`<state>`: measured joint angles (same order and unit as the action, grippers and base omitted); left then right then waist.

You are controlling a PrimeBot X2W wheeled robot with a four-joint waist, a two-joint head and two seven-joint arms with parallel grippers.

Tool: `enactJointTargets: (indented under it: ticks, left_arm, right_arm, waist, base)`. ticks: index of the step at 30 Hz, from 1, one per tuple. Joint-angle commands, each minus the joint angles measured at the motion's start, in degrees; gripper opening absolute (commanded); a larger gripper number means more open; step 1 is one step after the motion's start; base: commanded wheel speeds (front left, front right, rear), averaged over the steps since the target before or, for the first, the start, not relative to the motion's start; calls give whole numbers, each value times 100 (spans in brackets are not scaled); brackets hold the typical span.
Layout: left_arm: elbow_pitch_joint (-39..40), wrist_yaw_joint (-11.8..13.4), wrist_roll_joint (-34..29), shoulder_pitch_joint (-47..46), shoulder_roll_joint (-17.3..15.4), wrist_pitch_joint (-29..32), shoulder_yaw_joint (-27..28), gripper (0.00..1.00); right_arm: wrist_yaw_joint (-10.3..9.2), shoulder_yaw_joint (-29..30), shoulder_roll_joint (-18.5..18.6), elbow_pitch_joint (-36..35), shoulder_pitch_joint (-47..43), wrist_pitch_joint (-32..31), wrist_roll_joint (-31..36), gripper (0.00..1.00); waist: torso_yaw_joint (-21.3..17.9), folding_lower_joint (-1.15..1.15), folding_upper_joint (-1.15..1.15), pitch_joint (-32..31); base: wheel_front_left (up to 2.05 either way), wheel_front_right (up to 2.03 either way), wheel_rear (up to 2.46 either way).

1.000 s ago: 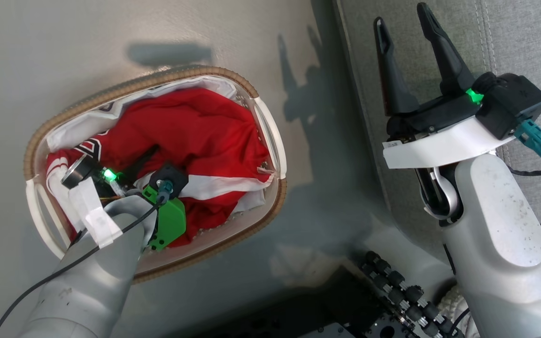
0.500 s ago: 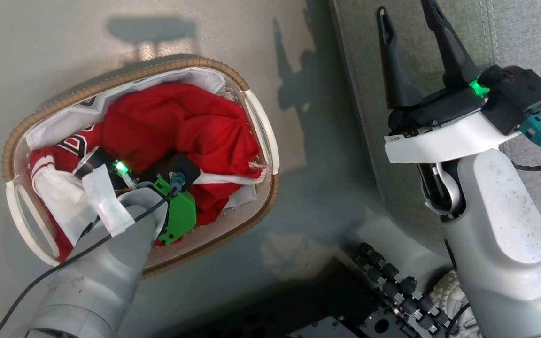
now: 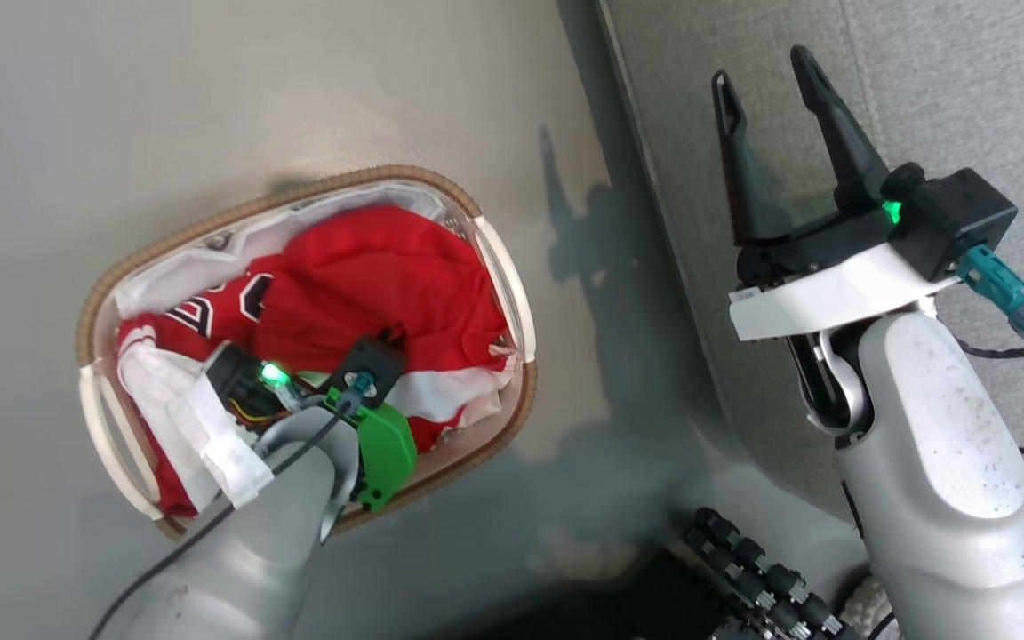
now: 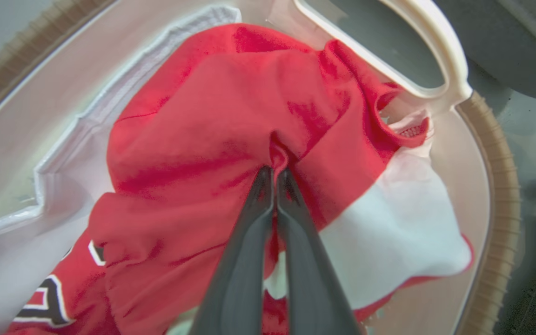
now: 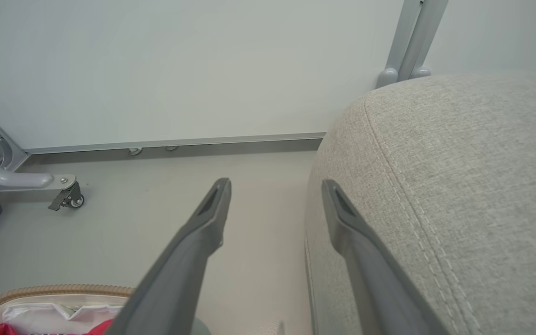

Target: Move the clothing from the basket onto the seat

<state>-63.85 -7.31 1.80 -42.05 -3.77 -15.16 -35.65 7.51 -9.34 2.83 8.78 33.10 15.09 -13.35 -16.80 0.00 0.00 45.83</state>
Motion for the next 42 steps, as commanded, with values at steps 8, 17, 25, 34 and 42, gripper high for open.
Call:
enactJointTargets:
  ticks: [8,17,25,34,42]
  left_arm:
    - [978,-26,471,764,60,0,42,0]
    - [2069,5,810,1613,85,-1,291,0]
    - [2941,78,1073,2173,85,-1,510,0]
    - [3802,136,1313,2500,84,-1,921,0]
    - [4547,201,1520,2599,81,-1,1291,0]
  right_arm:
    - [-4,130,21,231,-465,10,247,100]
    - [-4,254,22,447,-1007,10,419,100]
    - [-4,260,25,590,-1461,10,488,100]
    - [-4,147,23,742,-1892,10,476,100]
    - [-4,36,21,828,-2325,10,483,100]
  waist:
    - [464,0,0,-1302]
    - [824,0,0,-2342]
    - [1034,0,0,-3050]
    - [1069,0,0,-3706]
    - [1102,0,0,-4208]
  base:
    - [0,0,0]
    - [0,0,0]
    - [0,0,0]
    - [0,0,0]
    - [0,0,0]
